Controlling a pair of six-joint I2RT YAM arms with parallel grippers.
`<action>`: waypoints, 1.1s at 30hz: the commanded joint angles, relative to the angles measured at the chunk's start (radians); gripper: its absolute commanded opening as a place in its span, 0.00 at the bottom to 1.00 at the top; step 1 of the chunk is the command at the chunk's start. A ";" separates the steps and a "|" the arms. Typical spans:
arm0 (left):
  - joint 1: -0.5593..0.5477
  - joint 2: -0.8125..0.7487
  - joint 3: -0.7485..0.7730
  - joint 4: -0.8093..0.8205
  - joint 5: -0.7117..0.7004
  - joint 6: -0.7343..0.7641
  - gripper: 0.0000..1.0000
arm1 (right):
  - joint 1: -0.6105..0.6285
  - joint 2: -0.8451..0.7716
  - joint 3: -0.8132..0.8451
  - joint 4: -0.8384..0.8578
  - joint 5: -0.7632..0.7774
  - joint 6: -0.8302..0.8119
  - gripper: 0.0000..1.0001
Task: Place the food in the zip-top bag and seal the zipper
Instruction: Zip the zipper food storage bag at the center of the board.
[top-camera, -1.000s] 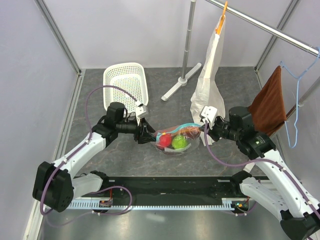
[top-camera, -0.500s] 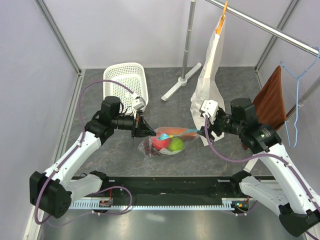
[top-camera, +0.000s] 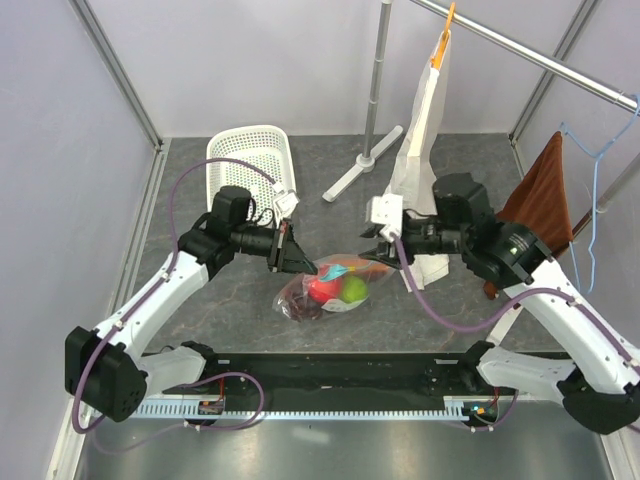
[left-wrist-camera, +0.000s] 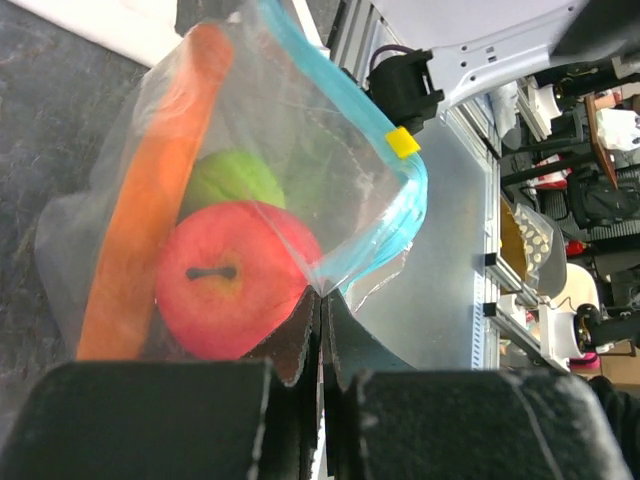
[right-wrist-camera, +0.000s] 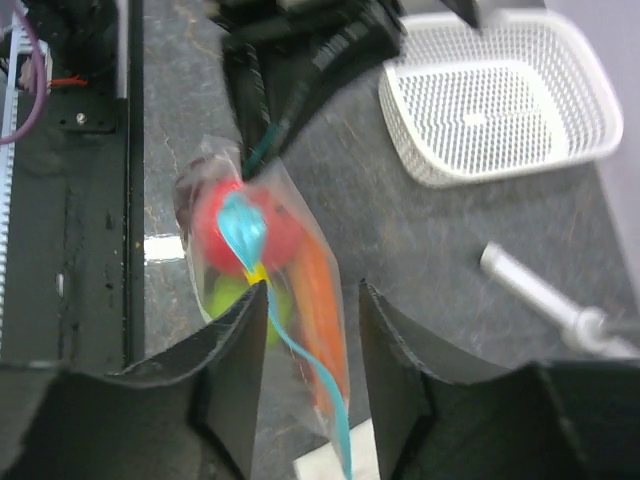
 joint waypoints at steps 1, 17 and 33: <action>-0.033 0.015 0.103 -0.036 0.031 -0.050 0.02 | 0.175 0.059 0.097 0.000 0.112 -0.145 0.45; -0.052 0.016 0.130 -0.081 0.066 -0.058 0.02 | 0.592 0.082 -0.025 -0.019 0.609 -0.438 0.38; -0.058 0.047 0.127 -0.053 0.136 -0.098 0.02 | 0.607 0.088 -0.118 0.065 0.714 -0.465 0.37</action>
